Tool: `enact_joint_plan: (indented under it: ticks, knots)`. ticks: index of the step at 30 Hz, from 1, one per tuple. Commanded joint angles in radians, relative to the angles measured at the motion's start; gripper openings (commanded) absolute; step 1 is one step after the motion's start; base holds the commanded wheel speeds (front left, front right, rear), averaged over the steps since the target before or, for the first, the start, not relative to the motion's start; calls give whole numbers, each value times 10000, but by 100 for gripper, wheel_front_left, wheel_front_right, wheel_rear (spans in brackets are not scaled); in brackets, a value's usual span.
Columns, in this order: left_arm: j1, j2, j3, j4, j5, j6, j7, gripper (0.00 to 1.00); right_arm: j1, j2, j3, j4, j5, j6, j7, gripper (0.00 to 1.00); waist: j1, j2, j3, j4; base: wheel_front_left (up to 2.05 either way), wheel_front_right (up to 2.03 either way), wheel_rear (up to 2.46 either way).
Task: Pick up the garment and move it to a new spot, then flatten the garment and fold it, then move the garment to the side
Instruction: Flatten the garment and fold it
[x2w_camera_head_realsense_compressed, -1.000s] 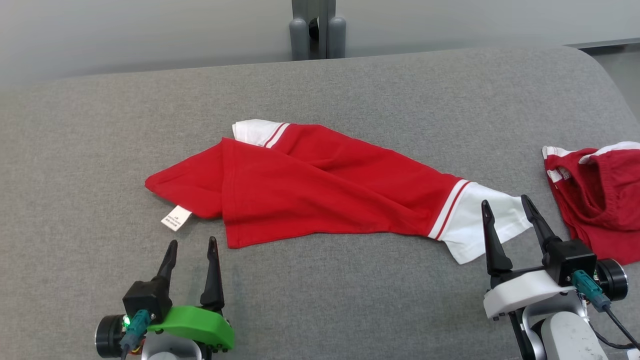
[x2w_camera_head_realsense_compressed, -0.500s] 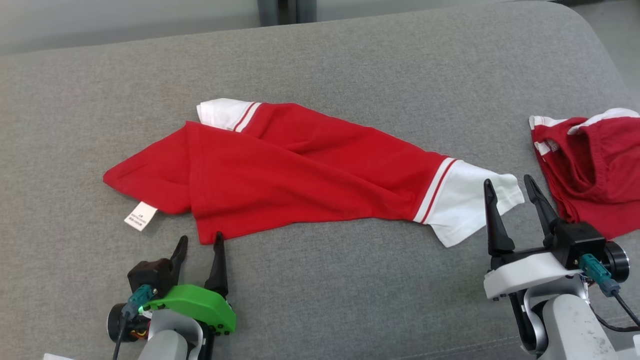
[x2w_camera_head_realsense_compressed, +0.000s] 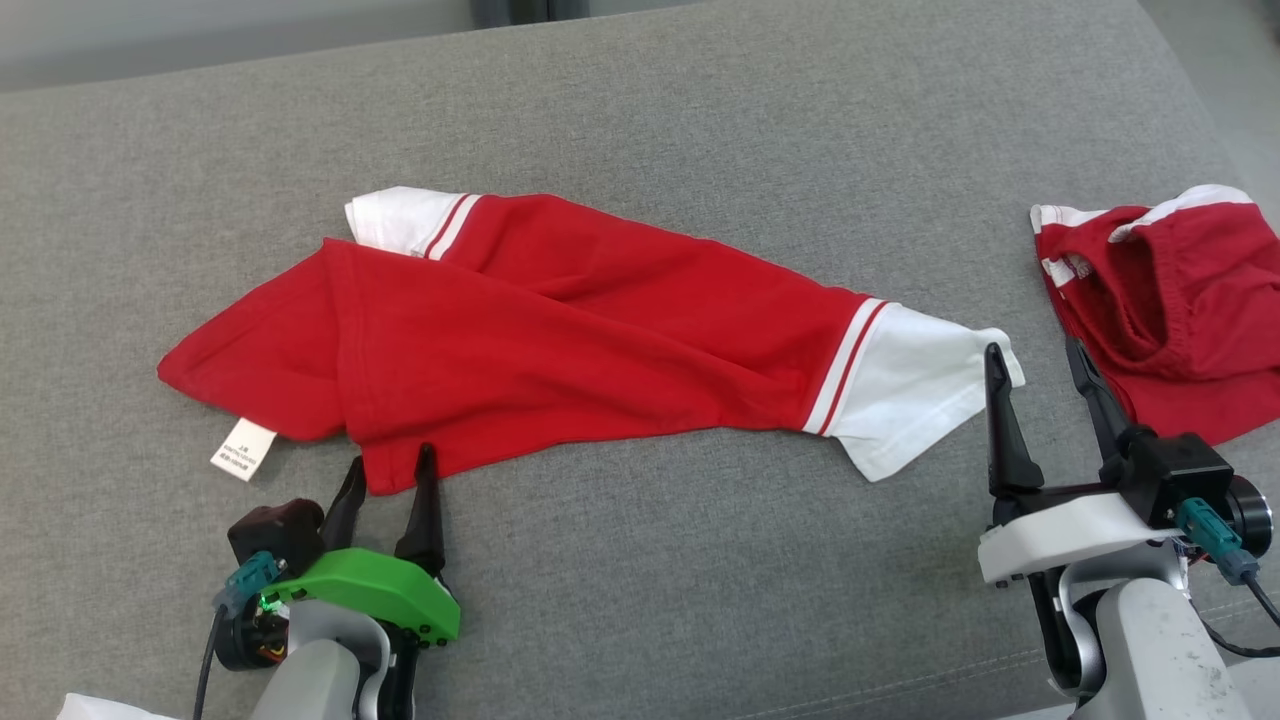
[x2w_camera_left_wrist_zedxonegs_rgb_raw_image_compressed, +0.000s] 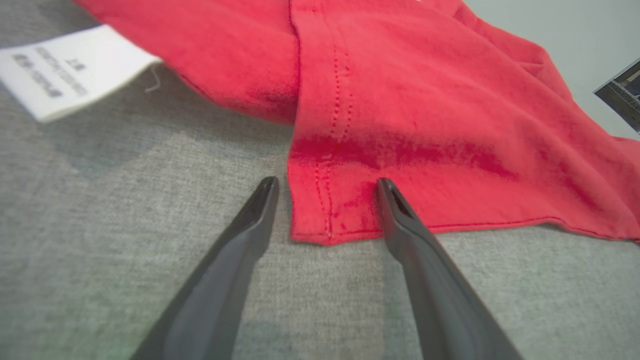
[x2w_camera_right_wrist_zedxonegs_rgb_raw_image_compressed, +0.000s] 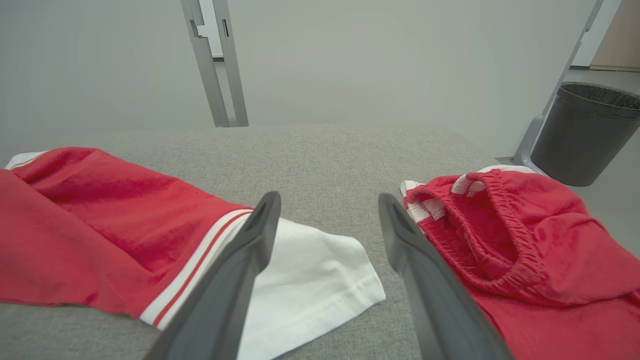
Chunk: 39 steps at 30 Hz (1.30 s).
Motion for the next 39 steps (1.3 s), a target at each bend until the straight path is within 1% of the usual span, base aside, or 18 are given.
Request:
enact_joint_plan:
  ticks: [1,2,7,9,13,17,19,22,26,29,33,39]
  knots:
    - [237,-385,-419,491,-115,-237,357,13,-115,-14,-48,-11,66,-5,-26,100,0,-1,31,9,0,0,0]
    - [193,-393,-486,487,-139,-287,357,0,-107,-14,-70,8,63,-5,-26,100,0,-1,38,17,0,0,0]
    - [38,-347,-580,436,40,-341,350,0,-49,-15,-229,135,41,-5,-26,100,0,-1,57,77,0,0,0]
    - [2,-324,-425,243,148,-327,311,0,-15,-14,-354,235,9,-5,-26,100,0,-1,20,144,0,0,0]
    - [152,-211,167,-433,580,-77,233,0,92,-15,-712,692,-47,-5,-26,100,0,-1,-88,319,0,0,0]
    - [461,-175,765,-1292,1154,126,202,0,143,-14,-1044,1194,-78,-5,-26,100,0,-1,-181,641,0,0,0]
    - [703,-192,1007,-1650,1470,157,201,0,194,-14,-1127,1387,-15,-5,-26,100,0,-1,-234,810,0,0,0]
    - [1037,-182,1397,-1924,1666,145,199,0,298,-14,-1162,1720,-45,-5,-26,100,0,-1,-307,1072,0,0,0]
    - [1269,-192,1636,-2063,1860,45,201,0,271,-18,-921,2112,-132,-5,-26,100,0,-1,-318,1344,0,0,0]
    - [1340,-188,1658,-2113,1809,3,201,0,212,-11,-432,2247,-24,-5,-26,100,0,-1,-281,1455,0,0,0]
    - [1338,-189,1493,-2153,1645,1,201,0,122,-32,-153,2523,-6,-5,-26,100,0,-1,-223,1508,0,0,0]
    - [1172,-188,1314,-2189,1687,4,201,0,-329,-120,271,3080,1,-5,-26,100,0,-1,-31,1546,0,0,0]
